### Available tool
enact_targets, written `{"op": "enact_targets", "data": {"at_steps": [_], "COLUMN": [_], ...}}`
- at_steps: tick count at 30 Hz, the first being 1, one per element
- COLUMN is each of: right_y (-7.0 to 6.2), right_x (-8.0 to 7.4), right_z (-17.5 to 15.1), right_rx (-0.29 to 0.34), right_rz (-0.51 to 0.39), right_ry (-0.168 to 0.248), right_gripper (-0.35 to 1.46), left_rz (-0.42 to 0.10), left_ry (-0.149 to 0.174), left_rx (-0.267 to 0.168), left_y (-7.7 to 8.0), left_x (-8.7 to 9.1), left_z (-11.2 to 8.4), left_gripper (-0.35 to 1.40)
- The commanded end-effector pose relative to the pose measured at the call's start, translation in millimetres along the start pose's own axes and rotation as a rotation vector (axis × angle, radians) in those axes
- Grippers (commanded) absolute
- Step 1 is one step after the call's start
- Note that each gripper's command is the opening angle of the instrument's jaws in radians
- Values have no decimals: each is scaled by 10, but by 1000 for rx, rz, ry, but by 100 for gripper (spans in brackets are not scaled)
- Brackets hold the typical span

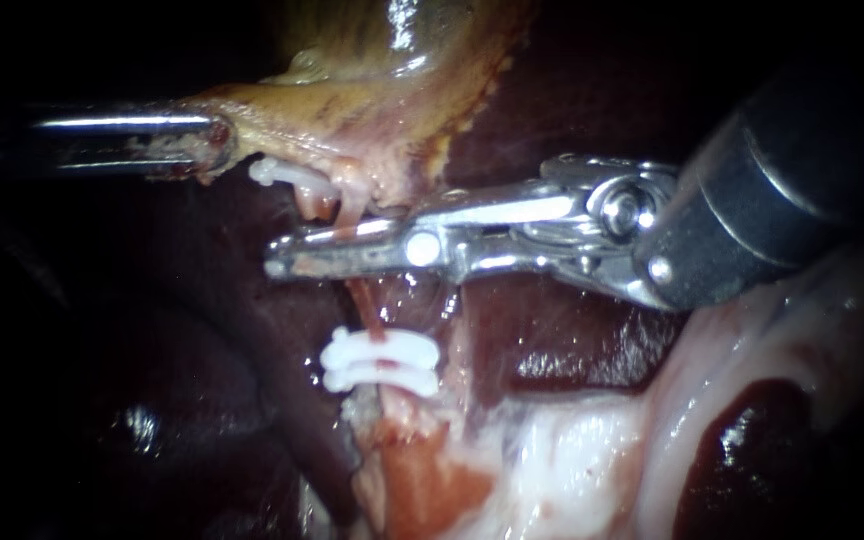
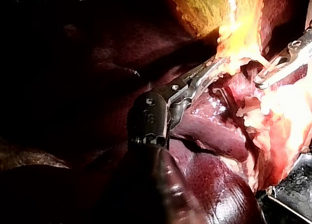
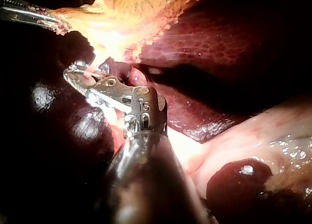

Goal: Going back third clip right tube

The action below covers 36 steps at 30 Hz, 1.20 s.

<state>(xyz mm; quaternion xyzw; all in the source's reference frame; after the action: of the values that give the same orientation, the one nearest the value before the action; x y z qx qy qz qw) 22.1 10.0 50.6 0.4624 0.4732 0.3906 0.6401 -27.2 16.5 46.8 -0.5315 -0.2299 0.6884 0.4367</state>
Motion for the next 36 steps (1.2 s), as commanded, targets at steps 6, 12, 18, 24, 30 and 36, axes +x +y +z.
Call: {"op": "enact_targets", "data": {"at_steps": [6, 12, 18, 24, 30, 36], "right_y": [14, 42, 68, 86, 85, 72], "right_x": [-10, -23, -24, -18, -19, -30], "right_z": [12, 22, 21, 17, 12, -9], "right_rx": [-7, -14, -76, -120, -124, -107], "right_rz": [-75, -136, -276, -392, -493, -638], "right_ry": [-1, 0, 13, 7, -10, -27], "right_gripper": [36, 47, 49, 50, 50, 50], "left_rz": [0, 0, 0, 0, 0, 0], "left_ry": [0, -3, -3, -3, -2, -3], "left_rx": [1, 2, 2, 3, 3, 3], "left_y": [0, 0, 0, 1, 2, 2], "left_x": [0, 0, 0, 0, 0, 0], "left_z": [0, 0, 0, 0, 0, -1], "left_gripper": [-35, -35, -35, -35, -35, -35]}}
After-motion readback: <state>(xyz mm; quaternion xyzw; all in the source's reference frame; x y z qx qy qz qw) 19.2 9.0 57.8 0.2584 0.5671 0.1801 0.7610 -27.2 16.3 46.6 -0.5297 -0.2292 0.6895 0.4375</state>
